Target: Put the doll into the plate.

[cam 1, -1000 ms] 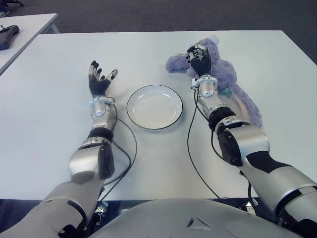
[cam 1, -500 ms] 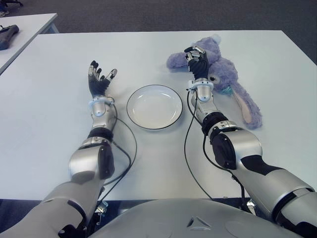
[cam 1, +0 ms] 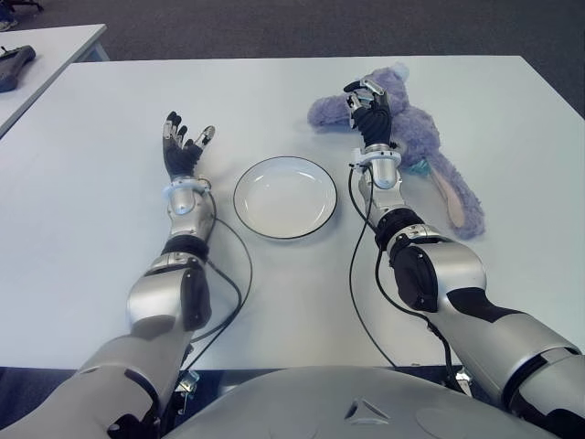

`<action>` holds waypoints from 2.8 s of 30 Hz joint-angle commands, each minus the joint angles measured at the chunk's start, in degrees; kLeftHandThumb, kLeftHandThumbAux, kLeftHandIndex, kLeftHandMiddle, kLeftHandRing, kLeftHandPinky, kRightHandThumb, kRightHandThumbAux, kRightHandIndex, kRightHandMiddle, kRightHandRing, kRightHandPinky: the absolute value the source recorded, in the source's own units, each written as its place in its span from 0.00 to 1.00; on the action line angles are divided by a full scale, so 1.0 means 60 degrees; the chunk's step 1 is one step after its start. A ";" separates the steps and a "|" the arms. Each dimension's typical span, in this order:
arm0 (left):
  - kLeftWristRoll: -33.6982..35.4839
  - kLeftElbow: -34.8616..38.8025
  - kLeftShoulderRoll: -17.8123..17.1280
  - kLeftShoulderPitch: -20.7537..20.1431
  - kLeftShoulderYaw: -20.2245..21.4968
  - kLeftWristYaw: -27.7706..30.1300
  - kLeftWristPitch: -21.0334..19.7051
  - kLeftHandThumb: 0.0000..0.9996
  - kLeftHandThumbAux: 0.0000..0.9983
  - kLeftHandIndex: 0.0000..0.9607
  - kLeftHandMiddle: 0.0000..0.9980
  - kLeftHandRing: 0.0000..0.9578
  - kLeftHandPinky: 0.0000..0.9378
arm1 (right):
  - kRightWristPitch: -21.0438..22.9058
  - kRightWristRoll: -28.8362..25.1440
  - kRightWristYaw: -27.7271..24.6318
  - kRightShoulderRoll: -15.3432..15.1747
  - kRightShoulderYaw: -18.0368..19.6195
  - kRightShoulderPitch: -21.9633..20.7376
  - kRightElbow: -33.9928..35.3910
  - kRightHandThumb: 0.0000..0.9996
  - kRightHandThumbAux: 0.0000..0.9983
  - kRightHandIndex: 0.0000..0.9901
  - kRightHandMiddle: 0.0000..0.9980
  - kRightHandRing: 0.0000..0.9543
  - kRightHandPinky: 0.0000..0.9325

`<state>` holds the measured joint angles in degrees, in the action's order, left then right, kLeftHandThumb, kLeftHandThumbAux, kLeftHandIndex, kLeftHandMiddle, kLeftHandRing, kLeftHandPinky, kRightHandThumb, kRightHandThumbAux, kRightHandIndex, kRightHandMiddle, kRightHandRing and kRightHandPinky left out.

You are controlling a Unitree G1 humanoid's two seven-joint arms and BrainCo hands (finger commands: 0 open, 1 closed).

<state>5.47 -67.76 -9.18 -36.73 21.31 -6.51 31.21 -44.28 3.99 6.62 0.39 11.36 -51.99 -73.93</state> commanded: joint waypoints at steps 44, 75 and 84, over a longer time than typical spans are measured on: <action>-0.0015 -0.1366 0.0955 0.2481 -0.0016 -0.0178 -0.0488 0.00 0.80 0.04 0.04 0.02 0.01 | 0.4755 0.6753 0.3313 -0.3163 -0.6223 -0.1813 -0.0705 0.17 0.38 0.00 0.00 0.00 0.00; -0.0086 -0.1358 0.0867 0.2473 -0.0067 -0.0263 -0.0576 0.00 0.76 0.03 0.04 0.02 0.01 | 0.5904 0.6645 0.2168 -0.3246 -0.6770 -0.2047 -0.0901 0.14 0.45 0.00 0.00 0.00 0.03; -0.0111 -0.1366 0.0868 0.2445 -0.0081 -0.0296 -0.0596 0.00 0.75 0.04 0.04 0.02 0.02 | 0.5903 0.6703 0.2084 -0.3244 -0.6860 -0.2112 -0.0898 0.11 0.44 0.01 0.00 0.00 0.02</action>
<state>4.96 -67.75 -9.02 -36.81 20.86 -6.51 31.28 -10.01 43.21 21.18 -18.76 -28.83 -63.72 -78.24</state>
